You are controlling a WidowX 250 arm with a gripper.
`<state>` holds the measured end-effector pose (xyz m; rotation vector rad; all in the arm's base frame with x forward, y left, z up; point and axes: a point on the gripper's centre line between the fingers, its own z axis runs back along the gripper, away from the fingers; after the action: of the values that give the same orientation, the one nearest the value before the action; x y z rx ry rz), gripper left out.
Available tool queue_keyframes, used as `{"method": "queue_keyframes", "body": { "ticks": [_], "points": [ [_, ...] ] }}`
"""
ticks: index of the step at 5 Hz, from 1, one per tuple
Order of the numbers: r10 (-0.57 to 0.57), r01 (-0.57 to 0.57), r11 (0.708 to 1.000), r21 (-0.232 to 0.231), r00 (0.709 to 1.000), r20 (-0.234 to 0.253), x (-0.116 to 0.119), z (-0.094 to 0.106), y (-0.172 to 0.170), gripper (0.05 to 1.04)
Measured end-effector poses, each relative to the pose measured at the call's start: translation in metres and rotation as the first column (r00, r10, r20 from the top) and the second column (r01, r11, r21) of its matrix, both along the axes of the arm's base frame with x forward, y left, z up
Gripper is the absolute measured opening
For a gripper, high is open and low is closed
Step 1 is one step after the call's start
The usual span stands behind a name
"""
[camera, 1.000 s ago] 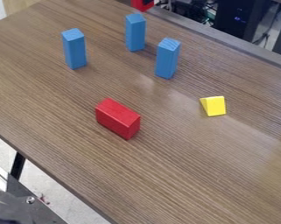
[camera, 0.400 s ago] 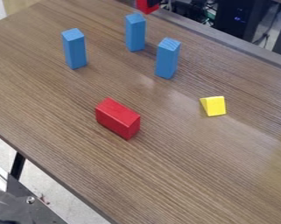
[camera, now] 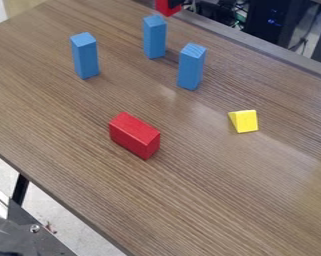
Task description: Put the red cube on top of the block
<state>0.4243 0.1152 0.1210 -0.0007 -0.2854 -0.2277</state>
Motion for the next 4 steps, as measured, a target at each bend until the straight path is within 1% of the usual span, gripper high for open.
{"method": "queue_keyframes", "body": {
  "ticks": [1,2,4],
  "points": [
    [-0.001,0.001,1.0,0.004,1.0,-0.004,-0.001,-0.003,0.0,0.57],
    [-0.002,0.002,1.0,0.008,1.0,-0.028,-0.006,-0.012,0.001,0.57],
    [0.005,-0.004,1.0,0.019,0.999,-0.041,-0.011,-0.02,0.006,0.57]
  ]
}}
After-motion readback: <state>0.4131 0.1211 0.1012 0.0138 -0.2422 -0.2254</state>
